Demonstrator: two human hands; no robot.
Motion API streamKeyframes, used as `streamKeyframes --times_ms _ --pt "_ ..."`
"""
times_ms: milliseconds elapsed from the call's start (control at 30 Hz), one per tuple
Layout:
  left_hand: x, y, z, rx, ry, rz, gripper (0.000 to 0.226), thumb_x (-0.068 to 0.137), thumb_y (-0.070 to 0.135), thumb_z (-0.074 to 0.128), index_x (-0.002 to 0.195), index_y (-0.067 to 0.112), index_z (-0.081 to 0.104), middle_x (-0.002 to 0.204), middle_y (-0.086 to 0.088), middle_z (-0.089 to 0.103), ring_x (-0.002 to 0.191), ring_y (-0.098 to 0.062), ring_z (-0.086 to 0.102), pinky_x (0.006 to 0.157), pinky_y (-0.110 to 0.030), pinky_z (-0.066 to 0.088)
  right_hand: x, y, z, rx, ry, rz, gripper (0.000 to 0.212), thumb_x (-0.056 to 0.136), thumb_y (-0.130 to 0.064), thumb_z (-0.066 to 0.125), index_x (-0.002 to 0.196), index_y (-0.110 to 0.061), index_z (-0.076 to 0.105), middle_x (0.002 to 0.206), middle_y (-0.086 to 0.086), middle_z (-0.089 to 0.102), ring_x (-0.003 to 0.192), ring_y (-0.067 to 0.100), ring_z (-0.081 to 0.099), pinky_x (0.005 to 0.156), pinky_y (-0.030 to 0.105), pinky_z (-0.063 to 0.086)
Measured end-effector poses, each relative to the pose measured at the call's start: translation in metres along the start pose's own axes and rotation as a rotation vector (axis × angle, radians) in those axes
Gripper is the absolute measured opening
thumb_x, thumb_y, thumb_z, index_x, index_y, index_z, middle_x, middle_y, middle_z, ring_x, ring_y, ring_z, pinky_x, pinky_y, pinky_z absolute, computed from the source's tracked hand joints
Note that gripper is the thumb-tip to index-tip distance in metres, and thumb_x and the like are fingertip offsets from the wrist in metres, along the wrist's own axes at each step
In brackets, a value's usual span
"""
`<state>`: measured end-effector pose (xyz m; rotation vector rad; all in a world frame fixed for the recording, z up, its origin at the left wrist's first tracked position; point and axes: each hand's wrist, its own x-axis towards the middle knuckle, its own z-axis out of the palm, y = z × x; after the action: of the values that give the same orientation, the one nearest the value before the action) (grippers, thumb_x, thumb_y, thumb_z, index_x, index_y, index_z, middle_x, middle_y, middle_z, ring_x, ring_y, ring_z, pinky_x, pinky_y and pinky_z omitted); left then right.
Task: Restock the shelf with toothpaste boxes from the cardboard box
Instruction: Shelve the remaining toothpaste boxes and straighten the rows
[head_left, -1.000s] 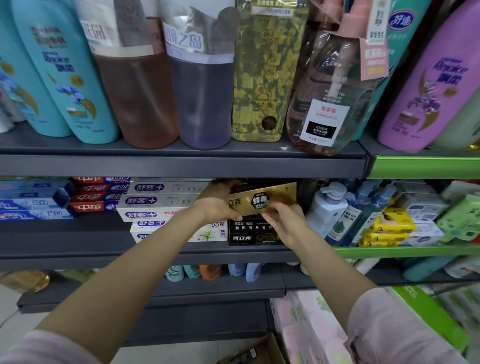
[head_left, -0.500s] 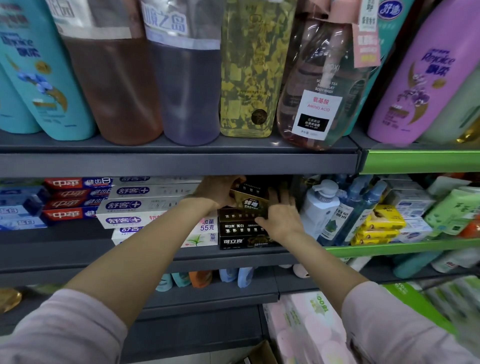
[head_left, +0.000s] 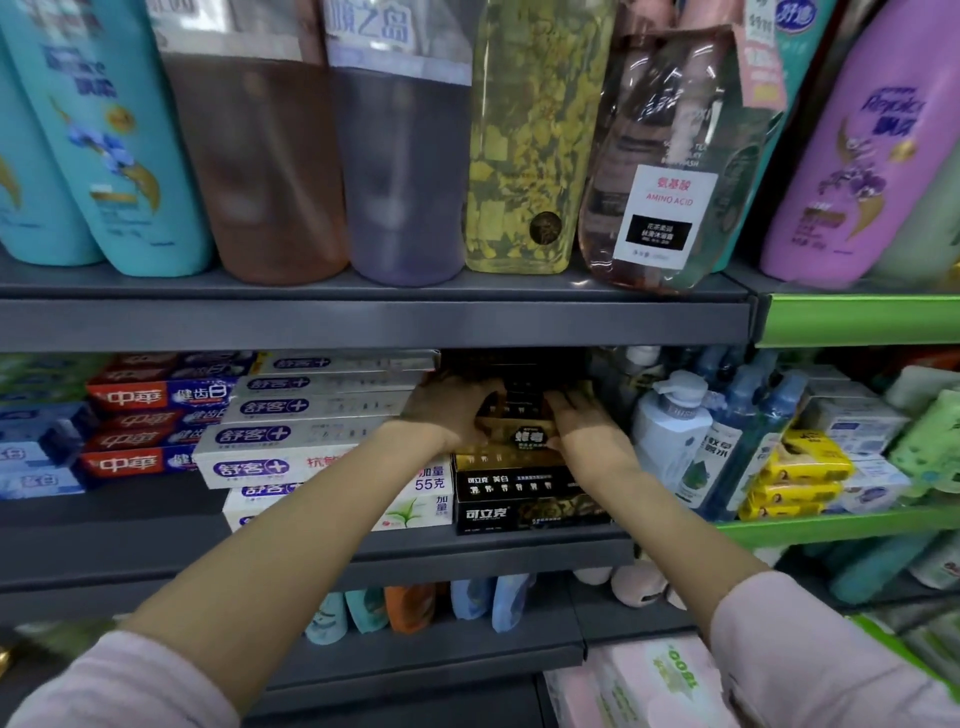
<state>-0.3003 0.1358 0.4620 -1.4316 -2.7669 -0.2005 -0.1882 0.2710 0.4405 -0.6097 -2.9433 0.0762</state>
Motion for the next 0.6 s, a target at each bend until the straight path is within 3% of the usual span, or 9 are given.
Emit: streamKeyframes --times_ms 67,200,333,433,600 --pt "0.002 -0.004 -0.001 0.025 0.044 -0.03 0.072 0.08 0.043 0.066 0.14 0.026 0.031 0.132 -0.01 0.052 0.119 -0.031 0.051 0.101 -0.039 0.041 0.006 -0.002 -0.003 -0.019 -0.014 0.008 0.061 0.091 -0.002 0.051 0.145 -0.015 0.027 0.149 0.011 0.03 0.135 0.032 0.033 0.102 0.037 0.039" --pt "0.009 -0.009 0.003 0.06 0.052 -0.087 0.056 0.086 0.032 0.059 0.137 0.021 0.04 0.134 -0.01 0.052 0.122 -0.029 0.05 0.101 -0.039 0.04 0.015 -0.008 -0.001 -0.113 0.035 0.043 0.056 0.095 -0.003 0.039 0.147 -0.017 0.024 0.147 0.011 0.028 0.138 0.031 0.026 0.109 0.039 0.031" --pt "0.009 -0.005 0.005 -0.026 0.057 -0.122 0.052 0.087 0.027 0.059 0.136 0.018 0.042 0.136 -0.009 0.049 0.128 -0.028 0.044 0.104 -0.038 0.037 0.02 -0.009 -0.002 -0.022 -0.007 0.069 0.062 0.094 -0.001 0.04 0.149 -0.02 0.019 0.15 0.008 0.023 0.142 0.03 0.019 0.115 0.04 0.023" --pt "-0.004 0.001 0.001 -0.103 0.092 -0.159 0.049 0.088 0.031 0.059 0.134 0.021 0.045 0.135 -0.006 0.051 0.124 -0.026 0.046 0.101 -0.034 0.038 0.011 -0.007 -0.007 0.072 -0.018 0.034 0.06 0.094 -0.009 0.047 0.148 -0.02 0.022 0.15 0.007 0.027 0.139 0.028 0.025 0.111 0.038 0.03" --pt "-0.038 0.015 -0.018 -0.329 0.063 -0.342 0.035 0.088 0.025 0.057 0.123 0.02 0.053 0.122 -0.009 0.059 0.106 -0.028 0.059 0.095 -0.037 0.048 -0.025 -0.008 -0.028 0.221 0.01 -0.002 0.044 0.094 -0.016 0.049 0.137 -0.014 0.043 0.139 0.011 0.042 0.123 0.032 0.047 0.097 0.04 0.045"
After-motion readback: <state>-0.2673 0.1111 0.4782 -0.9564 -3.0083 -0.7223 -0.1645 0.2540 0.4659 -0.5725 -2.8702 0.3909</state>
